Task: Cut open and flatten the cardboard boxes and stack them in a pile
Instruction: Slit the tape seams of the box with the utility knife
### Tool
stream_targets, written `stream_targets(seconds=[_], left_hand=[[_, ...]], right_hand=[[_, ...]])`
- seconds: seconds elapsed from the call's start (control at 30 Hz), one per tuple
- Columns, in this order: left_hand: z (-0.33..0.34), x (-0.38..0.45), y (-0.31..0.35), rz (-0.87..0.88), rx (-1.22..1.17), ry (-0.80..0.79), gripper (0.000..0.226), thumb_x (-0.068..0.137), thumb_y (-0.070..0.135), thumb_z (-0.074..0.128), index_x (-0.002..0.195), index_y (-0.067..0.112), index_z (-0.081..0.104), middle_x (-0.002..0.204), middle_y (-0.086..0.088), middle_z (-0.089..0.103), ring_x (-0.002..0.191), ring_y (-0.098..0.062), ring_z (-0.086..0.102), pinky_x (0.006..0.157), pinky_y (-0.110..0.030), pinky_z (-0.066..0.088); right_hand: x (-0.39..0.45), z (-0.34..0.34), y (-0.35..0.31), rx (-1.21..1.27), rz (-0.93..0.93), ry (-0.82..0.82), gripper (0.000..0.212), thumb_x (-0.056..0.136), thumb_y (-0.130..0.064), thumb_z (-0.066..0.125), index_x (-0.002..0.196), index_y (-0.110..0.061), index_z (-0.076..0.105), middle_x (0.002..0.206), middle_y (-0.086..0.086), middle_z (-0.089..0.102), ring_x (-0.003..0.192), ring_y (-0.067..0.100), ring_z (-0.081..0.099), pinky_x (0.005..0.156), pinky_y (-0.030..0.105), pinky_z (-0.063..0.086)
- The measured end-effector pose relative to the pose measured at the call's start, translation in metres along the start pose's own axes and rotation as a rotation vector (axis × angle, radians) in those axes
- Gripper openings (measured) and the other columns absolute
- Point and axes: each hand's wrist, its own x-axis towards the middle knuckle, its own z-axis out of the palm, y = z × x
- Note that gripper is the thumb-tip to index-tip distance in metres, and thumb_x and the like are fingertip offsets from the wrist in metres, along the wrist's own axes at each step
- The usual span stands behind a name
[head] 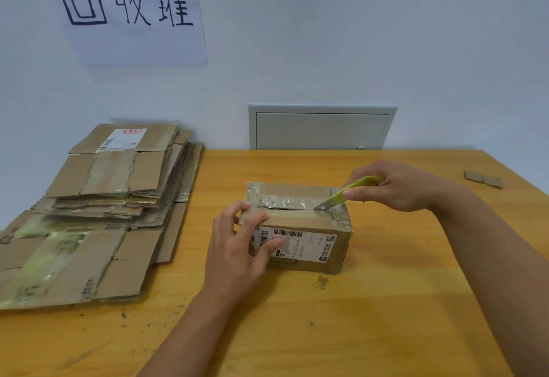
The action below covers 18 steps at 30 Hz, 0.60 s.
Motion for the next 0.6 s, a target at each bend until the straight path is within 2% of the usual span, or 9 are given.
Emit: stream_targets(seconds=[0.17,0.27,0.37,0.5,0.6], left_hand=[[-0.004,0.001,0.004,0.002,0.091,-0.012,0.045,0.083,0.060,0.057,0.114,0.028,0.055,0.128,-0.002,0.044,0.109,-0.016,0.039,0.088,-0.035,0.038],[-0.008,0.004,0.016,0.001,0.248,0.000,0.047,0.083,0.060,0.050,0.107,0.022,0.062,0.127,-0.004,0.047,0.121,-0.027,0.040,0.095,-0.036,0.028],[-0.005,0.016,0.041,-0.014,0.380,-0.017,0.052,0.088,0.063,0.043,0.099,0.016,0.062,0.134,-0.009,0.050,0.132,-0.031,0.037,0.103,-0.043,0.028],[0.014,0.038,0.078,0.018,0.376,-0.203,0.054,0.097,0.057,0.033,0.123,0.018,0.060,0.145,-0.006,0.049,0.139,-0.026,0.037,0.111,-0.044,0.034],[0.018,0.046,0.087,-0.027,0.390,-0.350,0.047,0.101,0.053,0.027,0.132,0.028,0.053,0.151,0.004,0.041,0.141,-0.016,0.033,0.113,-0.037,0.026]], right_hand=[[-0.013,-0.008,0.008,-0.004,0.015,0.050,0.032,0.081,-0.060,0.056,0.090,-0.034,0.073,0.075,-0.015,0.067,0.073,0.005,0.058,0.069,0.029,0.044],[-0.017,-0.006,0.009,0.011,0.009,0.060,0.026,0.087,-0.053,0.058,0.088,-0.032,0.073,0.074,-0.010,0.067,0.068,0.001,0.056,0.066,0.025,0.041],[-0.018,-0.005,0.005,-0.020,0.009,0.054,0.018,0.093,-0.046,0.060,0.089,-0.033,0.072,0.072,-0.012,0.066,0.066,-0.004,0.055,0.063,0.021,0.038],[-0.016,-0.007,-0.001,-0.067,0.018,0.039,0.019,0.093,-0.047,0.060,0.092,-0.032,0.072,0.071,-0.012,0.066,0.068,0.001,0.058,0.065,0.028,0.045],[-0.015,-0.009,-0.005,-0.081,0.011,0.019,0.011,0.094,-0.045,0.061,0.088,-0.039,0.067,0.074,-0.009,0.067,0.075,0.011,0.062,0.070,0.033,0.049]])
